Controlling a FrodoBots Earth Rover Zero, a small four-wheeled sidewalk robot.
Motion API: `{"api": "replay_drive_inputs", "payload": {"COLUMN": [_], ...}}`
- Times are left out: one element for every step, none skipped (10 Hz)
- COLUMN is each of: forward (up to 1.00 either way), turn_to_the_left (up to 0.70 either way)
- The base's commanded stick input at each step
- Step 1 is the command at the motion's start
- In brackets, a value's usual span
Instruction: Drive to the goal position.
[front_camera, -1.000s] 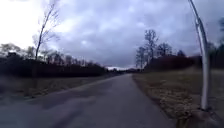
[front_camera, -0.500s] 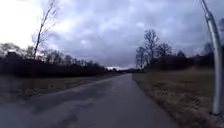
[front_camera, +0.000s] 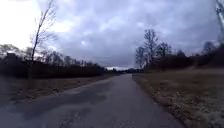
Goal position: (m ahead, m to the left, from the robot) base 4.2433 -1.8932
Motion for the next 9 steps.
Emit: {"api": "replay_drive_inputs", "payload": {"forward": [0.5, 0.5, 0.5, 0.5, 0.5, 0.5, 0.5, 0.5, 0.5], "turn_to_the_left": [0.0, 0.0, 0.0, 0.0, 0.0, 0.0, 0.0, 0.0, 0.0]}}
